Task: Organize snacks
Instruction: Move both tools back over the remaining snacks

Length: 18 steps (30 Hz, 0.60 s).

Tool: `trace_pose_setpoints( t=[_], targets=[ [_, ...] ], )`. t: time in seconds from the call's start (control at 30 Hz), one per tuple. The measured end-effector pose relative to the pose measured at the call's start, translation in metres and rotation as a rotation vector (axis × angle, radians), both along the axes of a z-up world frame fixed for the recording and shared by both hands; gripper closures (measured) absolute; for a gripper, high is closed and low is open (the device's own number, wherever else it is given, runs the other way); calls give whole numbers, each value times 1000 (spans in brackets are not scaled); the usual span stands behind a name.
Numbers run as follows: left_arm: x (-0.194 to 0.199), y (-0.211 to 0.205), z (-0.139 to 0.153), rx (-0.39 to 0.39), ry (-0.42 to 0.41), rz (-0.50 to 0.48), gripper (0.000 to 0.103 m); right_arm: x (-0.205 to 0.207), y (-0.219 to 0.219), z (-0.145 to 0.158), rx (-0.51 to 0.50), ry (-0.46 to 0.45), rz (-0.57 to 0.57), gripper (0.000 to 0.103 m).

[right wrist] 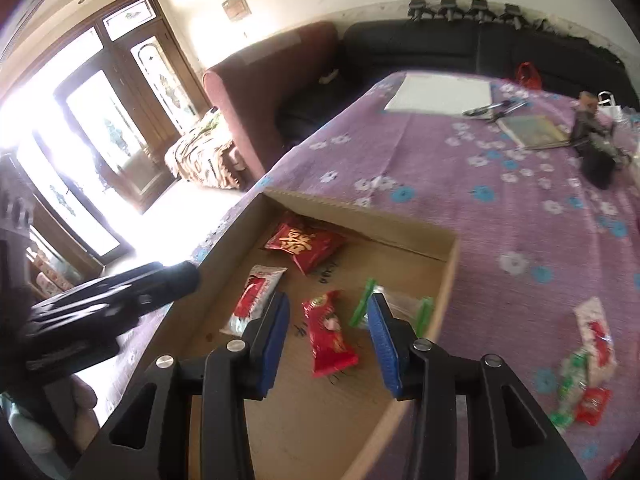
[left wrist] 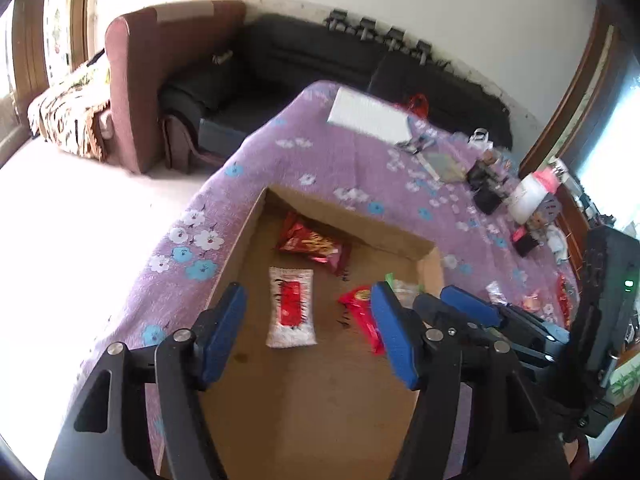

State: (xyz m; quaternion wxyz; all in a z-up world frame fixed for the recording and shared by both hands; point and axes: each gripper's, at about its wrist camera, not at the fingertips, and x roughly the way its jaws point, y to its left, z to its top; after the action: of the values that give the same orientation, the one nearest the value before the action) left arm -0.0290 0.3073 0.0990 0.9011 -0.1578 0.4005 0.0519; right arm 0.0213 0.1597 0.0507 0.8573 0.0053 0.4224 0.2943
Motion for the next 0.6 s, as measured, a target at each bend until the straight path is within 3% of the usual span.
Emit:
trace_pose_setpoints(
  t=[0.13, 0.23, 0.37, 0.6],
  targets=[
    [-19, -24, 9, 7, -25, -24, 38, -15, -23, 8, 7, -23, -22, 57],
    [-31, -42, 12, 13, -33, -41, 38, -33, -47, 14, 19, -52, -39, 47],
    [-50, -74, 15, -4, -53, -89, 39, -55, -87, 17, 32, -70, -77, 46],
    [-81, -131, 18, -68, -81, -225, 39, -89, -213, 15, 47, -90, -251, 46]
  ],
)
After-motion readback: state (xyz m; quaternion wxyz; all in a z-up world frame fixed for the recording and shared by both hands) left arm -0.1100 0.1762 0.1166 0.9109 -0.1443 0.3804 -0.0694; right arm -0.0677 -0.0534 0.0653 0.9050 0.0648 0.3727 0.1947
